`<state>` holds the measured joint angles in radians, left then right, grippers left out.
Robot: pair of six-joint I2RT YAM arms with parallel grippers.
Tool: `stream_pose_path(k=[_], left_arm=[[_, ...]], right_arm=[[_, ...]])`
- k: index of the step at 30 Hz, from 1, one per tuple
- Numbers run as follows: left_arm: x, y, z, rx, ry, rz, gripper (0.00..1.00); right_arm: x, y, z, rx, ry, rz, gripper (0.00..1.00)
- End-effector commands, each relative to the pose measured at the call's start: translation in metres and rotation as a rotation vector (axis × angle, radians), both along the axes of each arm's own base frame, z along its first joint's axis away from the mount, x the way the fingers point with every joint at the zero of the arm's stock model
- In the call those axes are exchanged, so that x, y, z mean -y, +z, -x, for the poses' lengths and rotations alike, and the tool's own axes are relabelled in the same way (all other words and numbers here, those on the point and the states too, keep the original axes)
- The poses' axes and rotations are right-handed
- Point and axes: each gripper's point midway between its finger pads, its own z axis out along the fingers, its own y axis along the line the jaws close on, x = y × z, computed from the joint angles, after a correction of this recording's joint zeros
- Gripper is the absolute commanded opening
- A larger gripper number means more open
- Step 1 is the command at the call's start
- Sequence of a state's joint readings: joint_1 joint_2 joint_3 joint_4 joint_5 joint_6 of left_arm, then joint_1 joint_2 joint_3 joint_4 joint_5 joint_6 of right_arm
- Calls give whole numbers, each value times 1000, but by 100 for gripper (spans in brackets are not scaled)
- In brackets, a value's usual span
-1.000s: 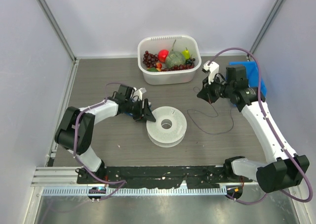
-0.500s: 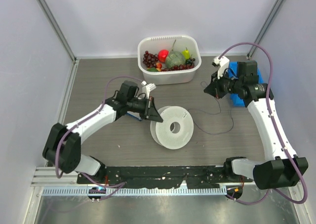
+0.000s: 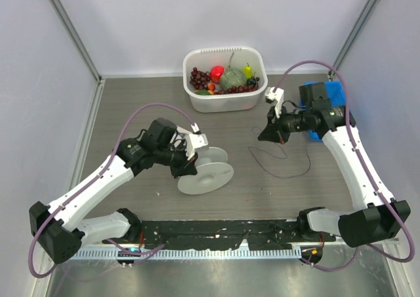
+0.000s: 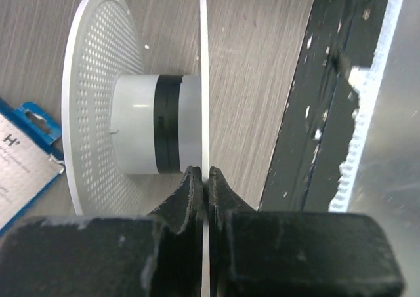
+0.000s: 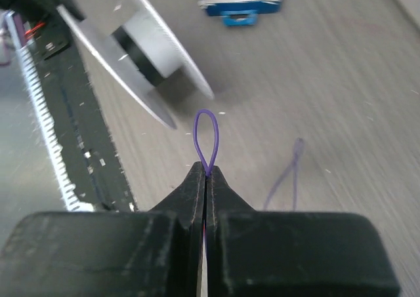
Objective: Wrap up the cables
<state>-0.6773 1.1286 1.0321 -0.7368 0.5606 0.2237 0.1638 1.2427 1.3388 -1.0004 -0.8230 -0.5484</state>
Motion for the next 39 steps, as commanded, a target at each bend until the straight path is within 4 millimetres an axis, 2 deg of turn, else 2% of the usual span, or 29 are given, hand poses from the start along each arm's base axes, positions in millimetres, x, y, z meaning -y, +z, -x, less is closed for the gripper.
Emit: stream_pose_path(k=[1, 9, 14, 17, 20, 22, 25, 28, 32, 35, 39], left_arm=[[-18, 2, 7, 205, -172, -103, 0], [-11, 8, 21, 250, -247, -89, 0], [-8, 11, 19, 263, -245, -71, 7], [-5, 14, 21, 262, -247, -48, 19], [-5, 21, 17, 271, -186, -24, 48], [-6, 32, 17, 283, -149, 9, 59], [-12, 54, 18, 312, -93, 97, 70], [-21, 74, 5, 375, -3, 173, 80], [-30, 78, -17, 403, 58, 223, 81], [-32, 77, -39, 426, 103, 244, 83], [-23, 63, -50, 412, 75, 241, 84]], right_arm=[[-34, -10, 34, 3, 183, 26, 1], [-58, -26, 49, 40, 296, 99, 1], [-79, -34, 51, 131, 352, 160, 1], [-92, -34, 42, 193, 323, 164, 1], [-104, -36, 37, 240, 298, 138, 0], [-110, -38, 38, 257, 293, 123, 1], [-116, -40, 40, 272, 310, 117, 1], [-123, -42, 41, 284, 338, 127, 1], [-130, -43, 42, 299, 354, 144, 1], [-134, -48, 48, 303, 373, 167, 1], [-142, -57, 51, 312, 372, 184, 1]])
